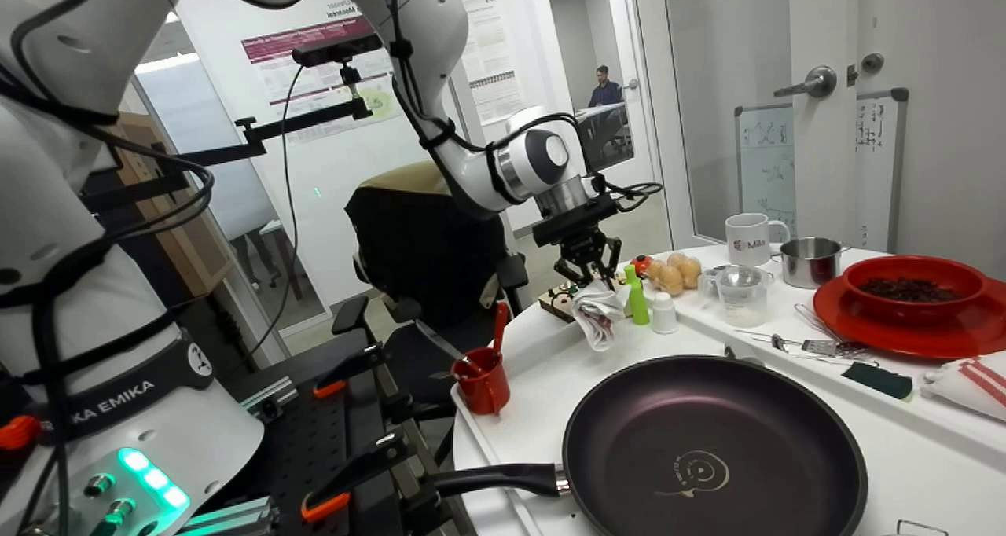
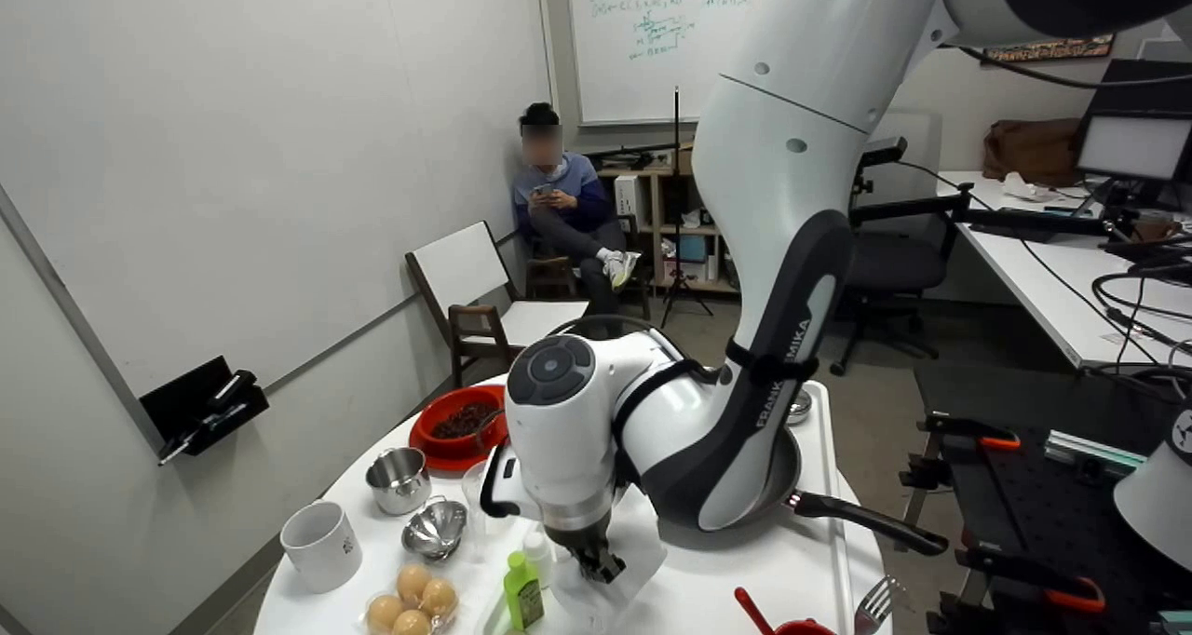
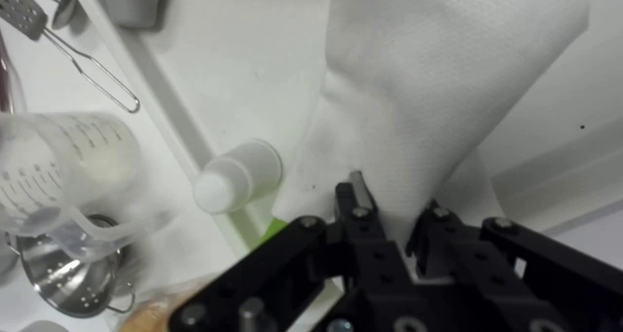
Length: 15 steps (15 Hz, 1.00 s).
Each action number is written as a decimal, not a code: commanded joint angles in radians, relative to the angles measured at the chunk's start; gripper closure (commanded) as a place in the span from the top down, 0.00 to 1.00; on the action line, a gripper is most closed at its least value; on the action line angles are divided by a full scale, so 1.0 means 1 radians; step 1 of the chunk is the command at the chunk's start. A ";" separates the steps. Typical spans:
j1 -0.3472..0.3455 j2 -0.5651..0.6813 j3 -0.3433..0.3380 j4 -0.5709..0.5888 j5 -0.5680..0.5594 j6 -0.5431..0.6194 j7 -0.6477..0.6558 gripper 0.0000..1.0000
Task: Use the towel to wipe the pan
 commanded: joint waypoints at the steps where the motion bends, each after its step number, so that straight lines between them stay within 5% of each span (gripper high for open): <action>1: -0.073 -0.064 0.010 -0.083 0.064 0.059 0.011 0.08; 4: -0.105 -0.063 0.001 -0.089 0.122 0.061 0.000 0.07; 5: -0.085 -0.039 -0.012 -0.057 0.106 0.055 -0.014 0.17; 9: -0.098 -0.039 -0.010 -0.065 0.123 0.055 -0.013 0.16; 10: -0.097 -0.039 -0.010 -0.065 0.124 0.055 -0.013 0.07; 15: -0.105 -0.118 0.004 -0.122 0.148 0.168 0.015 0.08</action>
